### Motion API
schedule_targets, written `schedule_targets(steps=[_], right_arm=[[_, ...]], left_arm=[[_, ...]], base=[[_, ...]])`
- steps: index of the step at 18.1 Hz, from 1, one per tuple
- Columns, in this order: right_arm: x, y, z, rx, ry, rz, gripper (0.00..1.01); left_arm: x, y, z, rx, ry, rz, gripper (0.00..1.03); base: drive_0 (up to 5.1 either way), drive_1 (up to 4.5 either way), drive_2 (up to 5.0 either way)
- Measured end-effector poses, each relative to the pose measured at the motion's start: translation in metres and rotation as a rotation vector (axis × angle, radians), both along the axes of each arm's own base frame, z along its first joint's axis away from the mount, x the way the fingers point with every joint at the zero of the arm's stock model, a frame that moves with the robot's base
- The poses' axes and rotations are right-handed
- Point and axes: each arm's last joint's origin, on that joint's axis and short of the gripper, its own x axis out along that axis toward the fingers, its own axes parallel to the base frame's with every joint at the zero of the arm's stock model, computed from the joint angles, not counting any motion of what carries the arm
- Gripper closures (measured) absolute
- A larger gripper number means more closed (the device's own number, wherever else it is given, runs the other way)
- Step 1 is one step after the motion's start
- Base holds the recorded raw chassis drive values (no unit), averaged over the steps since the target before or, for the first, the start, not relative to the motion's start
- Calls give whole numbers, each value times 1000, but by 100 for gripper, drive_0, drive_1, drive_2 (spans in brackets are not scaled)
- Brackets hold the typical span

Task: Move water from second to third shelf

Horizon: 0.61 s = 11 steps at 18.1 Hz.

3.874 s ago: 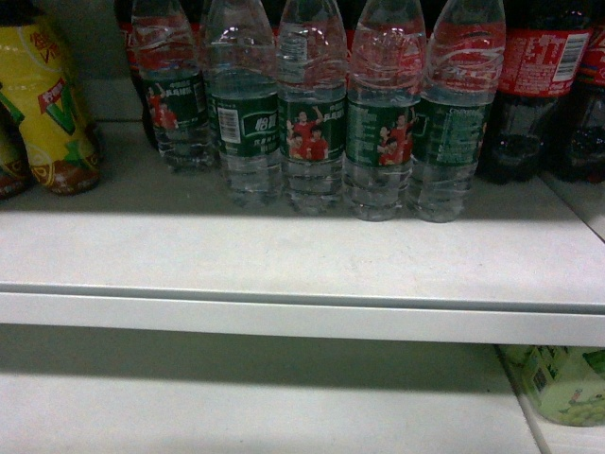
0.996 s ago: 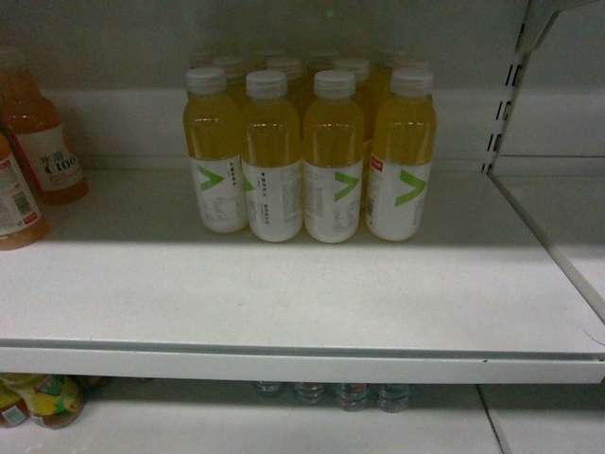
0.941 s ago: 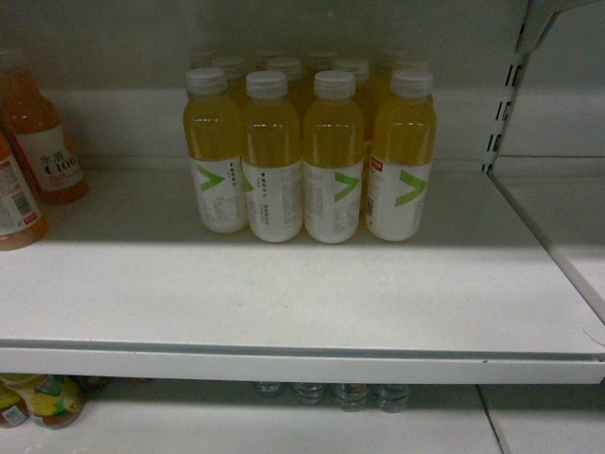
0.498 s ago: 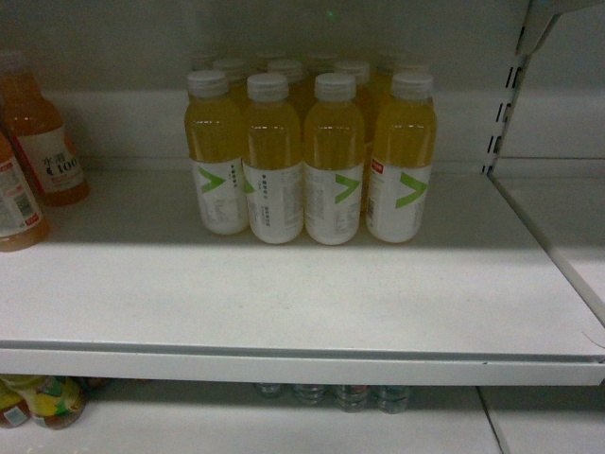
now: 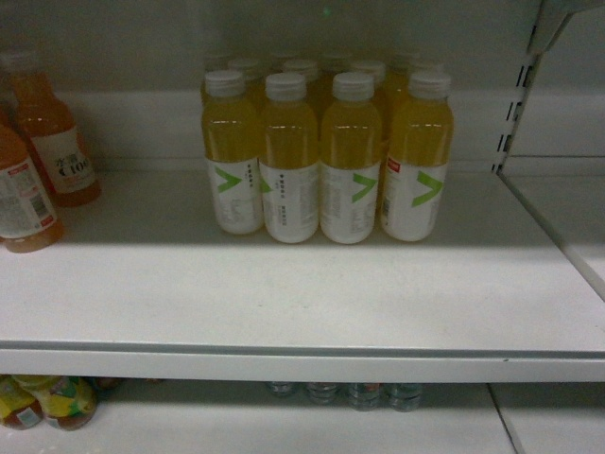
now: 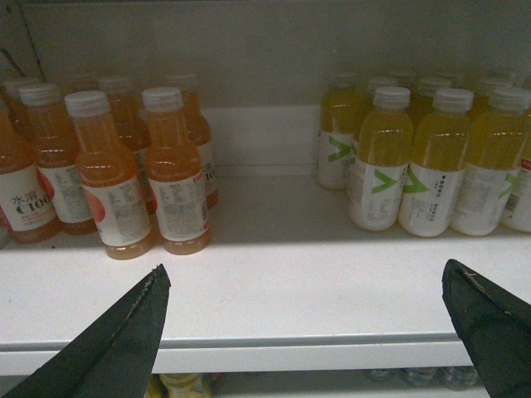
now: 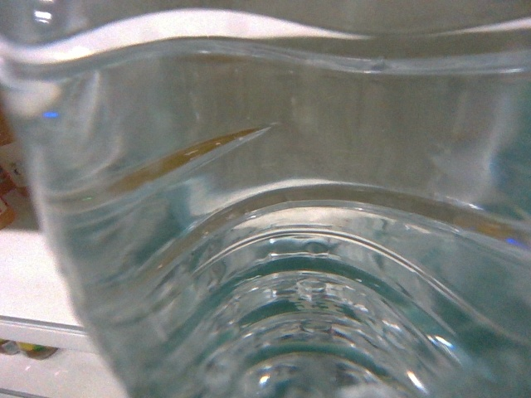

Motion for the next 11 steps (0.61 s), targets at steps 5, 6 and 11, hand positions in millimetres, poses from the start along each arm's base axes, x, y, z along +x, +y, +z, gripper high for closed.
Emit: schedule_targets(steps=[5, 6, 11], right_arm=[[0, 0, 0, 0, 1, 4, 60], [0, 0, 0, 0, 1, 4, 60], [0, 0, 0, 1, 1, 7, 60]], left_arm=[[0, 0, 0, 0, -1, 0, 5], [0, 0, 0, 0, -1, 0, 5], [0, 0, 0, 0, -1, 0, 5]], base=[[-474, 193, 296], [-492, 240, 240], [-503, 238, 238]])
